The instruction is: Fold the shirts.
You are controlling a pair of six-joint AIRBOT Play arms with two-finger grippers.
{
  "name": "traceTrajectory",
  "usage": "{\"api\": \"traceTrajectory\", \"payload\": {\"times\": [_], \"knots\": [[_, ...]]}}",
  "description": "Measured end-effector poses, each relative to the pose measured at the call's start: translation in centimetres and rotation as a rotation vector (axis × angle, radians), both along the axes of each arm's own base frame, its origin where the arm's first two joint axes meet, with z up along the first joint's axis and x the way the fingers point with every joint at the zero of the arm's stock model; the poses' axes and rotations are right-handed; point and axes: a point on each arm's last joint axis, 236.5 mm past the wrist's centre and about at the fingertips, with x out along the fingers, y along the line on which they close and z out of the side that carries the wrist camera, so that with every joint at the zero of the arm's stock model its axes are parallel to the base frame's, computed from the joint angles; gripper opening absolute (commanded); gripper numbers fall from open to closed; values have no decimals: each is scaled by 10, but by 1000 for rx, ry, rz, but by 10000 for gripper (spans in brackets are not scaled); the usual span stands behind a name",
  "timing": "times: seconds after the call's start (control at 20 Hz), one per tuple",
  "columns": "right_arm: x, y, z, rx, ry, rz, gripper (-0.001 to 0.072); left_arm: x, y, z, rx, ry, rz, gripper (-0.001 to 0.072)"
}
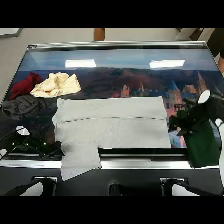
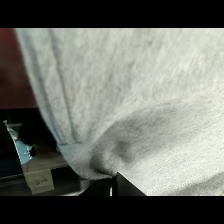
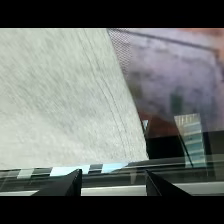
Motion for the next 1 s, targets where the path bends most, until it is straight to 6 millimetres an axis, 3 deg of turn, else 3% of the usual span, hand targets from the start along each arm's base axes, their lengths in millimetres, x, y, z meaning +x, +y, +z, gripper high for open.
{"api": "traceTrajectory", "payload": {"times": [0.15, 0.3, 0.65, 0.75, 0.8, 0.85, 1.0], "knots": [[-23, 10, -17, 25, 17, 7, 500, 0, 0, 0, -3, -4, -5, 36], [-35, 6, -30, 1, 24, 20, 500, 0, 0, 0, -5, -7, -10, 36], [-36, 6, -55, -16, -4, -12, 482, 0, 0, 0, -6, -9, -14, 36], [-36, 14, -61, 16, 8, -36, 324, 0, -1, 0, -6, -8, -13, 36], [-38, 18, -63, 33, 23, -47, 209, 0, 0, 0, -6, -9, -14, 36], [-39, 21, -64, 46, 30, -54, 41, 0, -1, 0, -6, -9, -14, 36], [-37, 26, -66, 66, 35, -66, 44, 1, 0, 1, -3, -11, -16, 35]]}}
